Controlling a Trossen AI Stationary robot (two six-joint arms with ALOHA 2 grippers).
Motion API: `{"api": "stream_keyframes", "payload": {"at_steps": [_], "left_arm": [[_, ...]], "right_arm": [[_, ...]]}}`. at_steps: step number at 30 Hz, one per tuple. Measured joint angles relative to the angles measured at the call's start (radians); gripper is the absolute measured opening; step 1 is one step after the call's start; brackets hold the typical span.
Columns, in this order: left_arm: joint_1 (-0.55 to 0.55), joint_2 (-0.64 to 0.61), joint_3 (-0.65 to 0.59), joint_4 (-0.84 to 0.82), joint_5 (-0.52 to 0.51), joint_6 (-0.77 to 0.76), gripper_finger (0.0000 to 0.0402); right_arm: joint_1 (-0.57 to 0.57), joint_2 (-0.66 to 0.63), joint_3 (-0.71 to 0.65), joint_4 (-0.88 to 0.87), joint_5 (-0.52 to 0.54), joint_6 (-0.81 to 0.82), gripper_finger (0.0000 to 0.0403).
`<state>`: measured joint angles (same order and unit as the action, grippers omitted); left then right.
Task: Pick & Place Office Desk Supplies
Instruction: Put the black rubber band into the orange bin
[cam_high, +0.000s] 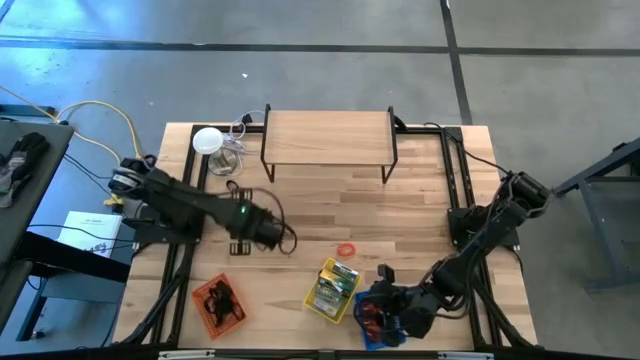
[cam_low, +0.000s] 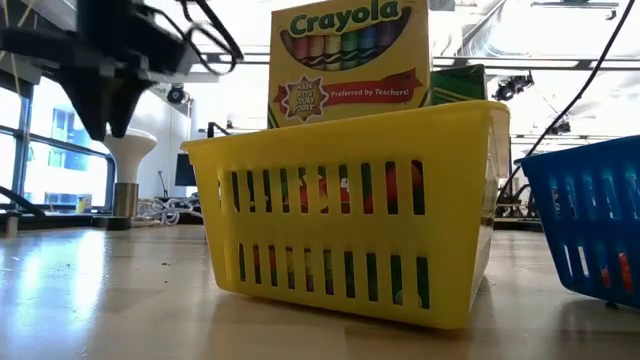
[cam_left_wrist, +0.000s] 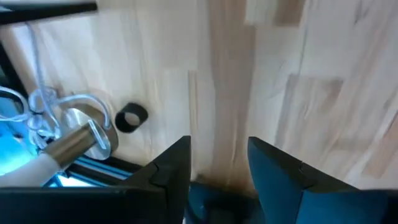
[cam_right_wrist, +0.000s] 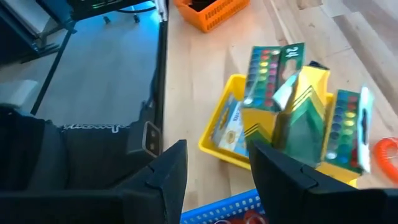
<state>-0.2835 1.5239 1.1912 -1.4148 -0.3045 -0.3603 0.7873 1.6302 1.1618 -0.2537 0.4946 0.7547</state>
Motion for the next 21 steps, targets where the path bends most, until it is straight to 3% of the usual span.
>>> {"api": "stream_keyframes", "payload": {"at_steps": [7, 11, 15, 21], "left_arm": [[0.221, -0.106, -0.093, 0.008, 0.022, 0.2, 0.015], [0.357, -0.23, -0.196, 0.134, 0.099, 0.276, 0.015], [0.455, -0.343, -0.306, 0.253, 0.112, 0.344, 0.015], [0.619, -0.387, -0.422, 0.305, 0.112, 0.468, 0.015]], "right_arm": [[-0.032, 0.0, 0.0, -0.023, 0.0, -0.056, 0.016], [-0.052, 0.0, 0.0, -0.034, 0.0, -0.087, 0.016], [-0.066, 0.0, 0.0, -0.035, 0.001, -0.098, 0.016], [-0.077, 0.0, 0.0, -0.035, 0.0, -0.094, 0.016]]}}
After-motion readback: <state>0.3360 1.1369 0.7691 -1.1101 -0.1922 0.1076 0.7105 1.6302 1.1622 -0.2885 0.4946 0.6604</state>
